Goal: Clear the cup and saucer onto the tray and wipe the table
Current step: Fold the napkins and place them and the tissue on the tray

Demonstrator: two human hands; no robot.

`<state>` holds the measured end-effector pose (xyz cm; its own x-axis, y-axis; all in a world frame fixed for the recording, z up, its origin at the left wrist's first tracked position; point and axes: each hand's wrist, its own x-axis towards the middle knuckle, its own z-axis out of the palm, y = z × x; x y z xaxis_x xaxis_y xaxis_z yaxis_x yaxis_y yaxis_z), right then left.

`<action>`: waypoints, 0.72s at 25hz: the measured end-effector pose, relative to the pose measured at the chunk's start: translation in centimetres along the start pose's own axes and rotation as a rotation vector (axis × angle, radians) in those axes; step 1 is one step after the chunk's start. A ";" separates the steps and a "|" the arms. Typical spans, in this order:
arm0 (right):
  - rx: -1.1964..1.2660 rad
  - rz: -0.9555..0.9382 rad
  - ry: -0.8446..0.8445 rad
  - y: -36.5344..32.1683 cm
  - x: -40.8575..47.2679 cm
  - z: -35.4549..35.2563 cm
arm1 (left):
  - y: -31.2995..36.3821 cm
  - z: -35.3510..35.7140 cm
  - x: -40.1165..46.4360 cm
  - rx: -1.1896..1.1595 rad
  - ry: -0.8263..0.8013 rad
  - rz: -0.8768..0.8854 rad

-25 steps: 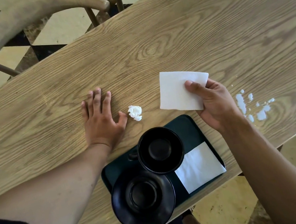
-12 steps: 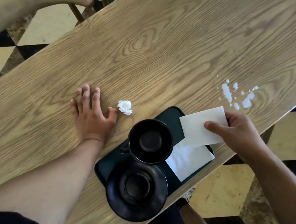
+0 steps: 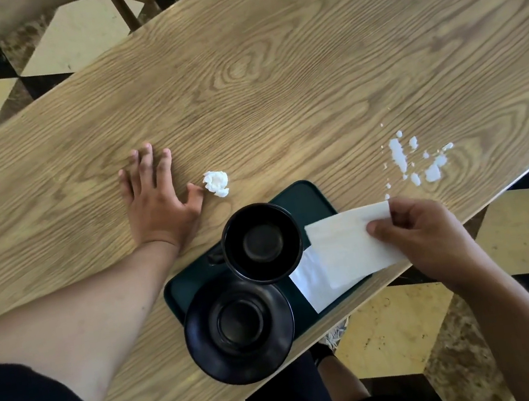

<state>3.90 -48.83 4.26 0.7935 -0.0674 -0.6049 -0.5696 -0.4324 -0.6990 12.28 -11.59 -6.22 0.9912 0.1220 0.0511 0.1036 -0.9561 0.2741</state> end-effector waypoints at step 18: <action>-0.387 -0.114 0.042 -0.7 -1.9 4.3 | -0.2 0.2 0.0 0.007 0.013 0.004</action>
<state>1.86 -44.51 4.26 0.8593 -0.0326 -0.5104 -0.3612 -0.7453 -0.5604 12.25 -11.44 -6.45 0.9905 0.1217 0.0646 0.1003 -0.9583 0.2675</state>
